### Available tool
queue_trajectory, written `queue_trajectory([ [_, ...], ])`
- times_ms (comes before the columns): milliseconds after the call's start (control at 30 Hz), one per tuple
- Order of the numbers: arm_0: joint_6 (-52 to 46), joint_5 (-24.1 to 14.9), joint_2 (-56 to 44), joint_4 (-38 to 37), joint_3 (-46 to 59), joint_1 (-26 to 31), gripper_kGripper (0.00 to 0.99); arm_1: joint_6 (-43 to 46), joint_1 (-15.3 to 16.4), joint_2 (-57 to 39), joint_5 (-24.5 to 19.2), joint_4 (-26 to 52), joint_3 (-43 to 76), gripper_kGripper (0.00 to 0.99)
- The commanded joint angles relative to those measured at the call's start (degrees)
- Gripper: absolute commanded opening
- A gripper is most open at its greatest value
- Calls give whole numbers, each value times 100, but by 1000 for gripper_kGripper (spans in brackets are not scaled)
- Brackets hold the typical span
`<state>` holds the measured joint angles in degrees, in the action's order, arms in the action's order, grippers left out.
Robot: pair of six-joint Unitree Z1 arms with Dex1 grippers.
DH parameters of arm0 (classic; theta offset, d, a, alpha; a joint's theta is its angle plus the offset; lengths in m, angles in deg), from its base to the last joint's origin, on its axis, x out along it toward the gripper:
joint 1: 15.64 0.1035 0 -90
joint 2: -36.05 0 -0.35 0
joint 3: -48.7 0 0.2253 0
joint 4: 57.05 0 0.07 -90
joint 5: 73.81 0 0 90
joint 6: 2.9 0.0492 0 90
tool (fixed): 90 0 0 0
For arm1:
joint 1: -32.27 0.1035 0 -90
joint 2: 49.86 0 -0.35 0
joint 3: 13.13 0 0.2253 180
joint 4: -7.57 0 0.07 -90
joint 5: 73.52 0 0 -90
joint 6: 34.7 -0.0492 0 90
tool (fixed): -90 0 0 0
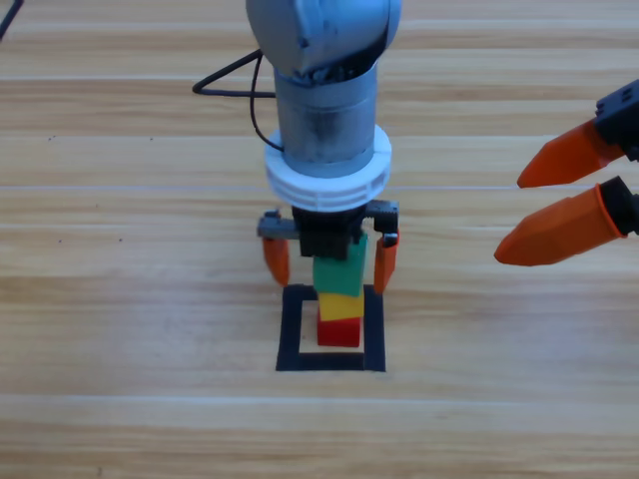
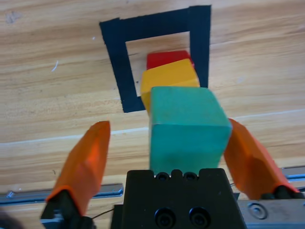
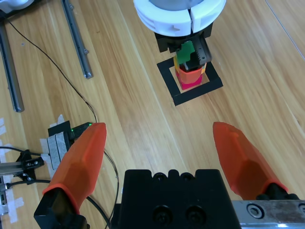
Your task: Stack the blocks in the rectangular block: red at the bottom, yellow in the middle, green on top
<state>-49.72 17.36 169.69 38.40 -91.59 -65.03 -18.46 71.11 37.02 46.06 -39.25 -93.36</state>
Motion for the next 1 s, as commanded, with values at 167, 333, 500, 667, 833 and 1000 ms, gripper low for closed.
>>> queue_trajectory([
  [167, 58, -143, -461, 32, 233, -71, 990, -59, 440, -57, 4, 131, 10, 990],
  [333, 76, -152, -1006, 23, -171, -71, 990, -112, 669, -250, 4, 43, -148, 990],
  [500, 32, -574, -2237, 23, -259, -36, 990, -121, 783, -198, 4, -97, -394, 990],
  [667, 427, -1022, -3107, -144, 22, 192, 990, -42, 783, -171, -40, -273, -500, 990],
  [833, 1535, -389, -4522, -1832, 2053, 262, 990, 55, 783, 49, -225, -282, -430, 990],
  [1000, 2642, 613, -5699, -4266, 5006, 262, 990, 125, 783, 277, -233, -282, -430, 990],
])
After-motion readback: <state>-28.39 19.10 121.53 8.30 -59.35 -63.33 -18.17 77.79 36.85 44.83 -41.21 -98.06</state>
